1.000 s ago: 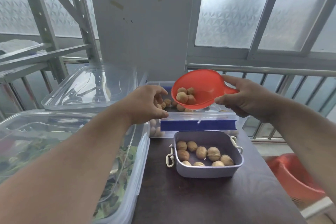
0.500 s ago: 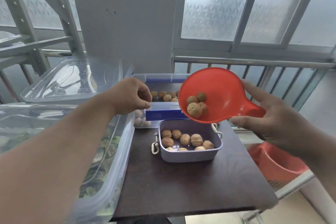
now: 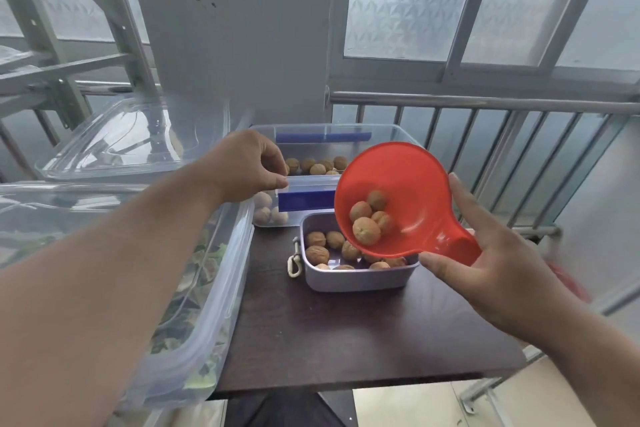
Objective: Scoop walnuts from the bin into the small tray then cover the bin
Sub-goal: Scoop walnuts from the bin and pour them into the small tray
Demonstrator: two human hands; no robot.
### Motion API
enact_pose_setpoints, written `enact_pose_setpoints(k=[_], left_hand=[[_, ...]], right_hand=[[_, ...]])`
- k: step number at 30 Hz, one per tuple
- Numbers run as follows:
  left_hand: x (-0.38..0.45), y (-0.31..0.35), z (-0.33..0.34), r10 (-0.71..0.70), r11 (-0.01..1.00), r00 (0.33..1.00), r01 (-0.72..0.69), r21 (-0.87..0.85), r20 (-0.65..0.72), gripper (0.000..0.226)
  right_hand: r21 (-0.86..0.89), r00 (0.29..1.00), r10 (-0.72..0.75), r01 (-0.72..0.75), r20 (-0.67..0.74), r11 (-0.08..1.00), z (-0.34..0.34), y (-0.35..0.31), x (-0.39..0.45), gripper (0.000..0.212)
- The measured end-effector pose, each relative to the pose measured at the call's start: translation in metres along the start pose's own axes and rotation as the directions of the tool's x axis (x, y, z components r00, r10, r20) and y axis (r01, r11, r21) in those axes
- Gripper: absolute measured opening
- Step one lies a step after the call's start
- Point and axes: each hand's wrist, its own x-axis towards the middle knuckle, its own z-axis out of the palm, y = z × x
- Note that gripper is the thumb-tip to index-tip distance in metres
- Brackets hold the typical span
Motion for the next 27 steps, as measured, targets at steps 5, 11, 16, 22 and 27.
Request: enact_pose_setpoints(k=[5, 11, 16, 22, 27], left_hand=[[0.001, 0.0, 0.0, -0.001, 1.0, 1.0, 0.001, 0.01, -0.004, 0.006], [0.001, 0.0, -0.001, 0.001, 1.0, 1.0, -0.001, 0.013, -0.002, 0.007], [0.002, 0.0, -0.001, -0.004, 1.0, 1.0, 0.004, 0.016, 0.0, 0.006], [0.002, 0.0, -0.002, -0.007, 1.0, 1.0, 0.007, 0.012, 0.005, 0.006], [0.001, 0.001, -0.002, 0.0, 1.0, 1.0, 0.0, 0.011, 0.009, 0.006]], right_hand=[[-0.138, 0.994, -0.104, 0.099, -0.024, 0.985, 0.012, 0.008, -0.008, 0.111], [-0.241, 0.993, -0.119, 0.11, -0.025, 0.964, 0.022, 0.011, -0.012, 0.115], [-0.302, 0.992, -0.128, 0.123, 0.0, 0.945, 0.026, 0.006, -0.011, 0.114], [-0.318, 0.991, -0.132, 0.125, -0.001, 0.94, 0.028, 0.001, -0.009, 0.112], [-0.353, 0.985, -0.173, 0.154, -0.023, 0.923, 0.025, -0.003, -0.007, 0.107]])
